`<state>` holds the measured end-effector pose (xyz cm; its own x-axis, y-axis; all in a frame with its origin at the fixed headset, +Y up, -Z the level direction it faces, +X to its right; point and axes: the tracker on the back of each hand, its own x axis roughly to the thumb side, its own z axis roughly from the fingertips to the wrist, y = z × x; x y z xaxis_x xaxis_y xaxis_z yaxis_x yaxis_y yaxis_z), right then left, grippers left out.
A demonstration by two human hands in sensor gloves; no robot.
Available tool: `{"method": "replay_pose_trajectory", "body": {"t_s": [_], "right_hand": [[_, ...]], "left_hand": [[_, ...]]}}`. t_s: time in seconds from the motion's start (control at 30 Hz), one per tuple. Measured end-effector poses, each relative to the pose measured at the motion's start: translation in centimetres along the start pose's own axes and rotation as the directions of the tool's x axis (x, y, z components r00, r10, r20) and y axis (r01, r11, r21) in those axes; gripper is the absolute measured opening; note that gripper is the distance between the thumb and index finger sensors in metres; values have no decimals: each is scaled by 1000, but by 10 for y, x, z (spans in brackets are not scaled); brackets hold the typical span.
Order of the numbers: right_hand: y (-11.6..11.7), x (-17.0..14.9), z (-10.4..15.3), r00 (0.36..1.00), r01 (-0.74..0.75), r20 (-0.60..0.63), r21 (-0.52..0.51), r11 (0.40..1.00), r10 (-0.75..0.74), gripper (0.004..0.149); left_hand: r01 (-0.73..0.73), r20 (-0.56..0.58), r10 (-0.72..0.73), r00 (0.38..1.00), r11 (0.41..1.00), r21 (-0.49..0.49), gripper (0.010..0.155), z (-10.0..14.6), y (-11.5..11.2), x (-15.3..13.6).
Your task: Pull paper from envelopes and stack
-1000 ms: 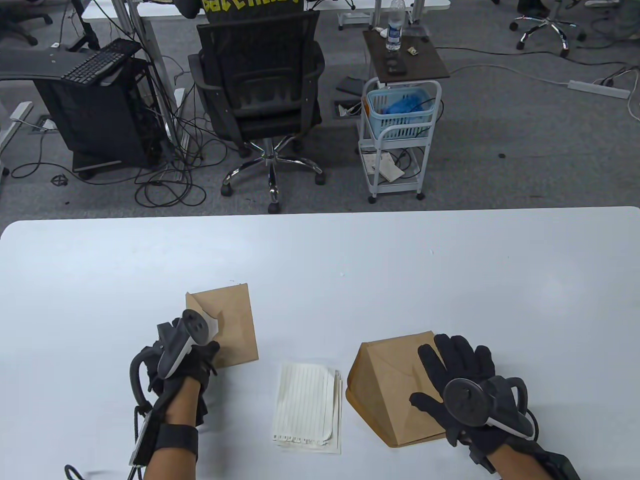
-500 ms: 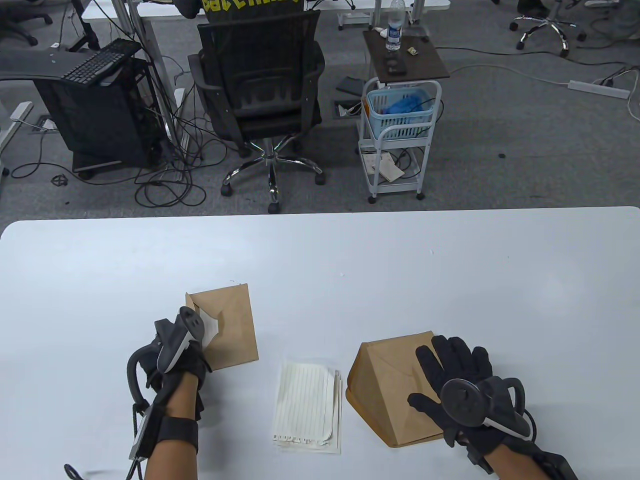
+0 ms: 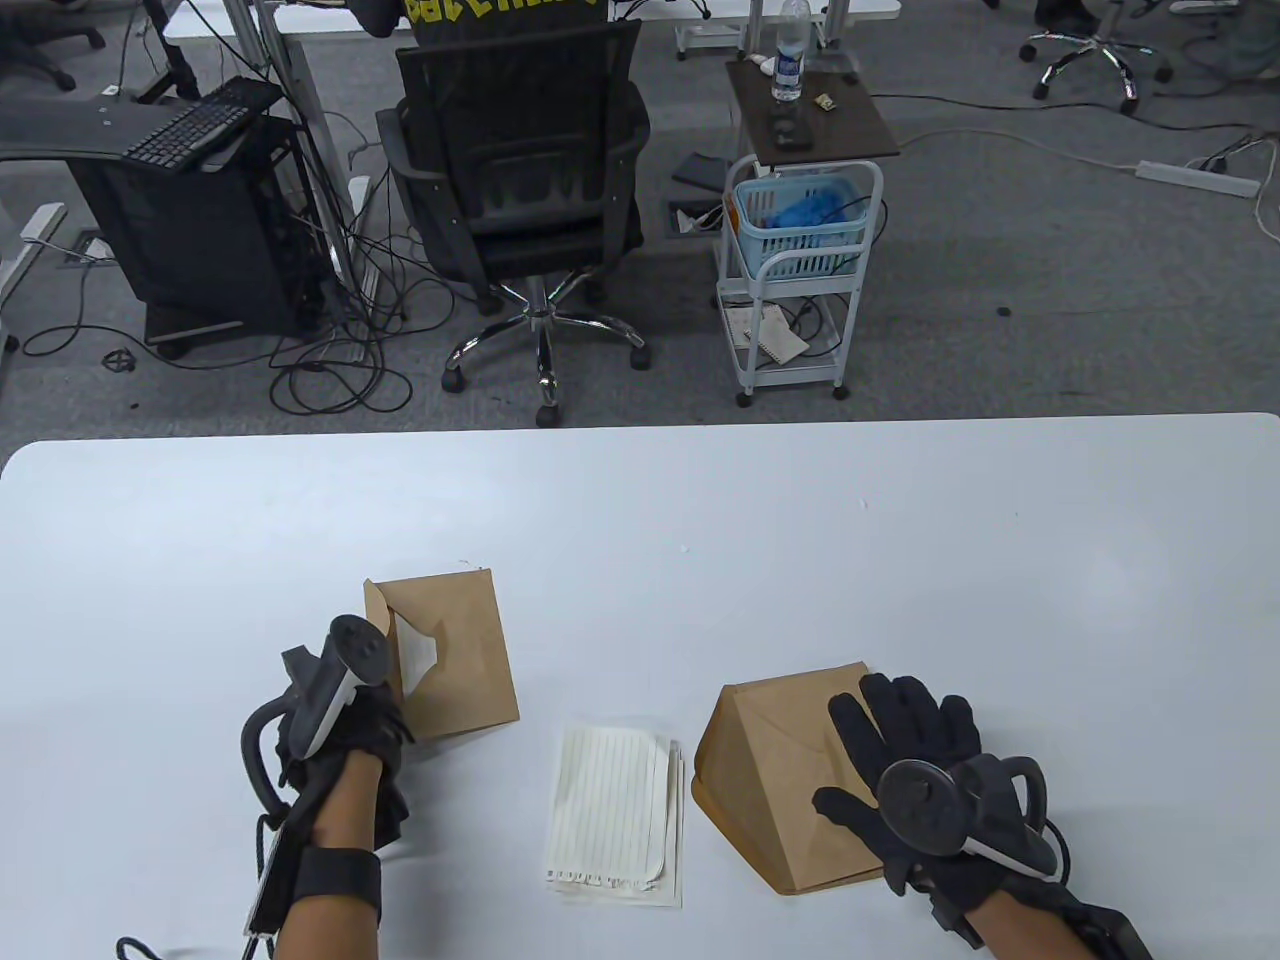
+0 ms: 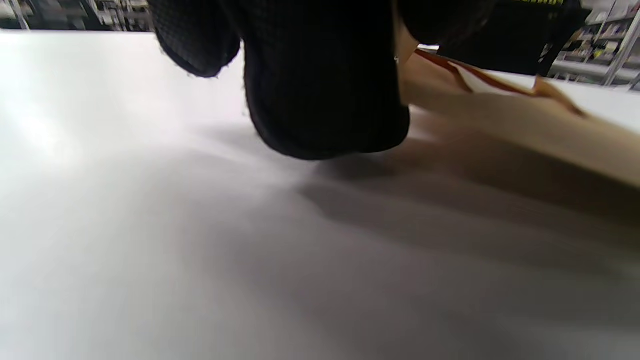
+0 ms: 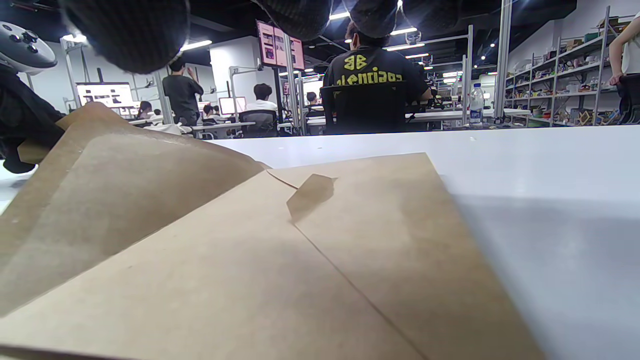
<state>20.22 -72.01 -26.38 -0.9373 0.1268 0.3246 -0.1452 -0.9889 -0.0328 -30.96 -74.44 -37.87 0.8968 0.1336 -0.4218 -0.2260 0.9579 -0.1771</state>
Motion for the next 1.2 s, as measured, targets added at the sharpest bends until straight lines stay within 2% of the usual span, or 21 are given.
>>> {"method": "replay_pose_trajectory", "body": {"t_s": [0.2, 0.33, 0.43, 0.63, 0.83, 1.1, 1.2], "right_hand": [[1, 3, 0, 1000, 0, 7, 5, 1000, 0, 81], [1, 3, 0, 1000, 4, 8, 2, 1000, -4, 81], [2, 3, 0, 1000, 4, 7, -1, 1000, -4, 81], [3, 3, 0, 1000, 25, 6, 5, 1000, -25, 81], [4, 2, 0, 994, 111, -2, 11, 994, -111, 82], [4, 2, 1, 961, 278, 7, 15, 961, -278, 84], [4, 2, 1, 914, 406, 11, 3, 914, -406, 87]], "left_hand": [[-249, 129, 246, 961, 968, 10, 57, 16, 16, 7], [-472, 208, 467, 860, 881, -28, 56, 31, 27, 14], [-568, 286, 561, 777, 820, -64, 56, 42, 31, 20], [-648, 393, 676, 623, 728, -224, 56, 68, 26, 41], [-645, 454, 748, 484, 656, -392, 55, 100, 10, 64], [-580, 490, 768, 413, 636, -508, 55, 131, -22, 86], [-547, 503, 769, 394, 636, -544, 55, 137, -32, 94]]}}
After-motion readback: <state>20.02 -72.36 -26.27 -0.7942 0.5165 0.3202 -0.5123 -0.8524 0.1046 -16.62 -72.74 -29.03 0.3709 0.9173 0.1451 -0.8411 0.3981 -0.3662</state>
